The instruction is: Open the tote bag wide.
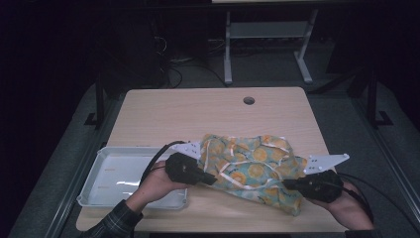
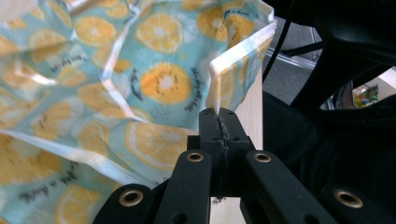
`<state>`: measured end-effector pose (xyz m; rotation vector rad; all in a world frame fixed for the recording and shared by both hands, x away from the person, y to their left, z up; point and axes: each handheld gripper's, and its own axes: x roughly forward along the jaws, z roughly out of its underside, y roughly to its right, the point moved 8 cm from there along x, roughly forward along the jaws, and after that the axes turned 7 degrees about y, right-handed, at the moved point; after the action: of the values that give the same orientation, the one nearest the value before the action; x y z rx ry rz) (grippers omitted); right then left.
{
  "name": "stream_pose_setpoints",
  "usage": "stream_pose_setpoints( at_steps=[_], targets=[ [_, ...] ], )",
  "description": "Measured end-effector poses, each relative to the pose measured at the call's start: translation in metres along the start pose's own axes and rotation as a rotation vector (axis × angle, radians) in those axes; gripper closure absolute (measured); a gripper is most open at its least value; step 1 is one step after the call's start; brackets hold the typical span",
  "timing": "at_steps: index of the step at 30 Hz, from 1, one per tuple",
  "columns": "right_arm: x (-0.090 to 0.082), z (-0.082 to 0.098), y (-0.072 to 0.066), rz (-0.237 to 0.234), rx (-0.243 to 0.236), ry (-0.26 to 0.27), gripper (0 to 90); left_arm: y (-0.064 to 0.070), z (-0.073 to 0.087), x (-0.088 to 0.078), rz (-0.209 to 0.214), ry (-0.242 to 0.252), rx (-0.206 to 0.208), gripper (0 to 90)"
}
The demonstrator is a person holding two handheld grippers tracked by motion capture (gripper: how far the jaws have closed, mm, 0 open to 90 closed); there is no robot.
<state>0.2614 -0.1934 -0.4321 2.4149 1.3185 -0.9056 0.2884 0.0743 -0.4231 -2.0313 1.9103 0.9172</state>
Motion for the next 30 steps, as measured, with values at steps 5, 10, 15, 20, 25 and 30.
stream_pose_setpoints(
  at_steps=[5,10,15,20,25,30],
  targets=[
    [0.006,0.007,-0.014,-0.028,-0.025,-0.026,89.6,0.007,0.02,0.006,0.004,-0.049,-0.029,90.0],
    [0.017,0.017,-0.023,-0.06,-0.034,-0.08,89.6,0.007,0.041,0.02,0.001,-0.128,-0.054,90.0],
    [0.029,0.03,-0.023,-0.078,-0.036,-0.148,89.6,0.003,0.06,0.035,-0.014,-0.214,-0.069,89.8],
    [0.032,0.032,-0.023,-0.082,-0.032,-0.158,89.6,0.005,0.042,0.02,-0.026,-0.153,-0.055,76.4],
    [0.033,0.033,-0.022,-0.082,-0.036,-0.163,89.6,-0.001,0.006,-0.006,-0.033,-0.055,-0.032,65.3],
    [0.034,0.033,-0.022,-0.086,-0.043,-0.17,89.6,-0.03,-0.021,-0.011,-0.116,-0.029,-0.004,61.0]
  ],
)
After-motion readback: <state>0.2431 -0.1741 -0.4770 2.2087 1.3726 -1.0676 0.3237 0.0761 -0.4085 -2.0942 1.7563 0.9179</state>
